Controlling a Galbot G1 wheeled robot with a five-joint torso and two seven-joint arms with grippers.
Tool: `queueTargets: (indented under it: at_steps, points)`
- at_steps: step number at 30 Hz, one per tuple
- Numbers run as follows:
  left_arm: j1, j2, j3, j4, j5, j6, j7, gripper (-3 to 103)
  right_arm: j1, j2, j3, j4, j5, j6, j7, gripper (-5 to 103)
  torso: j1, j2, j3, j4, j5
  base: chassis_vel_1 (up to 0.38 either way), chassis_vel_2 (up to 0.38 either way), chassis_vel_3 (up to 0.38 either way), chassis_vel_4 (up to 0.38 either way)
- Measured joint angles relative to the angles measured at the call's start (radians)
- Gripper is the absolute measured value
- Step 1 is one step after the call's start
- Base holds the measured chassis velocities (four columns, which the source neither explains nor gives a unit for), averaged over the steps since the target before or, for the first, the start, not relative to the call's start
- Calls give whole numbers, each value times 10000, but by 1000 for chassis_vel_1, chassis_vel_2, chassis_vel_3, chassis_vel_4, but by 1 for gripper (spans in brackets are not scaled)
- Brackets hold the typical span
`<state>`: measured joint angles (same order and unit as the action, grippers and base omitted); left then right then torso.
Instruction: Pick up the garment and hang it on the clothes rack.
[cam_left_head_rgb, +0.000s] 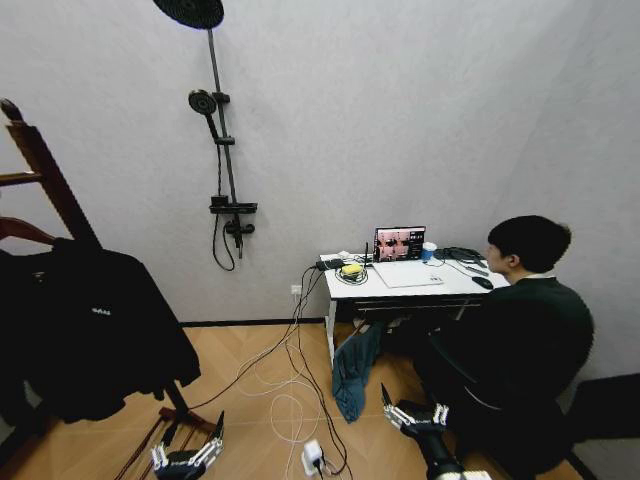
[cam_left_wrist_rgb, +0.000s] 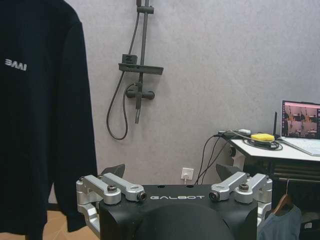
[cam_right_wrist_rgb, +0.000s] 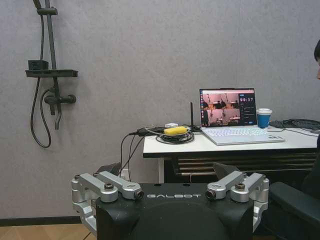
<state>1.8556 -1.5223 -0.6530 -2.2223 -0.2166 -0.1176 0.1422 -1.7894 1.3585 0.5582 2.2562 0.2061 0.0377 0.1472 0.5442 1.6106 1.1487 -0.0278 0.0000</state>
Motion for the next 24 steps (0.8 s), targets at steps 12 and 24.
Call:
queueTargets:
  at_steps: [12,24]
  points:
    - [0,0,-1,0,0,-1,-1,100,0,0,0,0,0,0,0,100,-3,1,-1,1,-5,225,-235,-223,230]
    - [0,0,-1,-1,0,0,-1,100,-2,0,-2,-1,0,0,0,100,-11,7,-5,-1,7,355,-339,-337,335]
